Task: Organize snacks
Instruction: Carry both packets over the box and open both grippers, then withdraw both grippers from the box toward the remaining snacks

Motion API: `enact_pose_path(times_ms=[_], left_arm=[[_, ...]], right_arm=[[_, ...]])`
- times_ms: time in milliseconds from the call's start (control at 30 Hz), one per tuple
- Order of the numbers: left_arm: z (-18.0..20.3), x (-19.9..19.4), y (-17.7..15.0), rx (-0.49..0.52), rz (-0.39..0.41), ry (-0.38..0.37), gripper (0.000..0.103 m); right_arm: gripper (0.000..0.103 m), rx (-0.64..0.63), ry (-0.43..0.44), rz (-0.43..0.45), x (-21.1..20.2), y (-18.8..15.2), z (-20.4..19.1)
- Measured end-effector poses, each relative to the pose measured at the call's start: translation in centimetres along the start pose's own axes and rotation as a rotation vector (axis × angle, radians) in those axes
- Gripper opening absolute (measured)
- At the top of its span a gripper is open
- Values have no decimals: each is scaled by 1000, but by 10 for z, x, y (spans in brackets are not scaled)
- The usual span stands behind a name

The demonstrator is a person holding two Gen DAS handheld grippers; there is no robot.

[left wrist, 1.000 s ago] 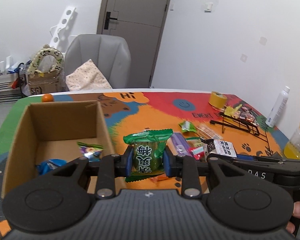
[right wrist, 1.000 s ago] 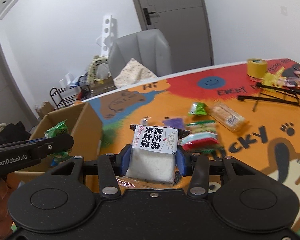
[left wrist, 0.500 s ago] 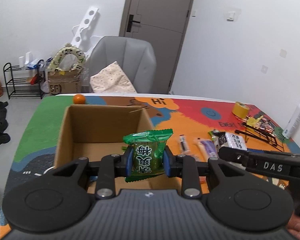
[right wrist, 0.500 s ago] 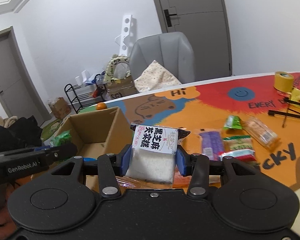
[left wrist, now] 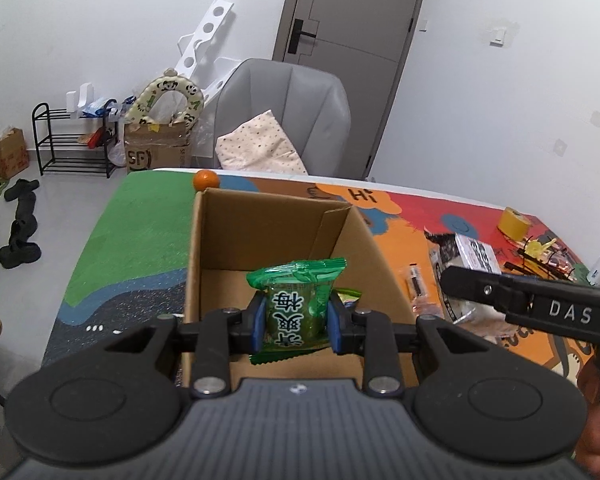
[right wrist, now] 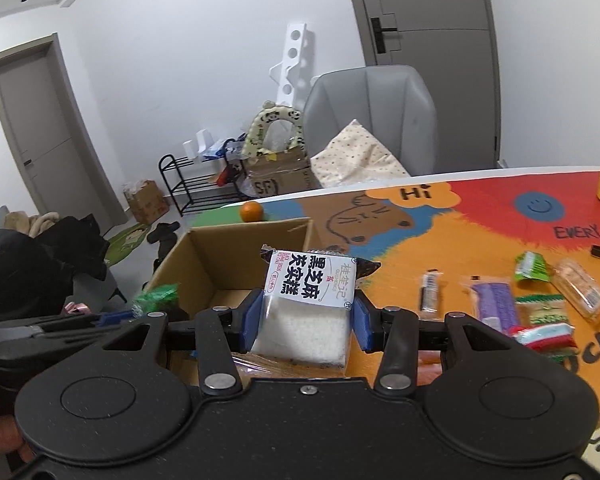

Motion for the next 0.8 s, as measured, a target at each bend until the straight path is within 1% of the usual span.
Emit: enact_pose_path(times_ms=[33, 67, 133, 233, 300, 333, 367, 400, 433, 467, 500, 533, 600, 667, 733, 800], left_arm=[[-2, 0, 0, 0, 0, 8, 30], [-3, 0, 1, 0, 3, 18, 33], [-7, -4, 1, -10, 7, 15, 34], [-13, -10, 5, -25, 20, 13, 39], [-19, -14, 7, -35, 30, 26, 48], [-22, -15, 8, -44, 33, 28, 50], [-27, -16, 8, -55, 35, 31, 55], [-30, -15, 8, -64, 36, 34, 58], [-34, -15, 8, -74, 35, 39, 60], [-38, -14, 8, -84, 32, 44, 62], [-40, -13, 8, -91, 29, 45, 65], [-42, -12, 8, -96, 26, 45, 66], [-42, -11, 6, -92, 21, 48, 73], [-40, -11, 4, -76, 17, 48, 75], [-36, -12, 2, -63, 16, 45, 77], [-33, -15, 2, -58, 25, 41, 81]], right_arm=[[44, -1, 5, 0, 2, 1, -3], [44, -2, 10, 1, 3, 2, -5], [44, -4, 21, 3, 7, 4, -11], [44, -4, 44, 3, 12, 6, -19], [44, 3, 74, 3, 15, 8, -25], [45, 6, 90, -2, 18, 9, -28], [46, 8, 98, -5, 19, 11, -31], [51, 6, 97, 1, 20, 13, -33], [56, -2, 76, 7, 20, 16, -33], [58, -10, 50, 10, 19, 18, -34], [61, -9, 39, 14, 18, 20, -33], [67, 2, 42, 18, 15, 21, -32], [71, 29, 42, 15, 12, 21, -28], [72, 37, 20, 13, 8, 19, -22], [78, 45, 13, 16, 1, 15, -15], [80, 51, 6, 17, -3, 10, -9]])
Point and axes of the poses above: each gripper's, at about its wrist camera, not at the fingertips, and x roughly the way its jaws point, z to its right, y to its top, the point moved 8 cm from there along x, roughly the way its jaws point, and after that the axes turned 10 degrees about -x, right-handed, at the moved point
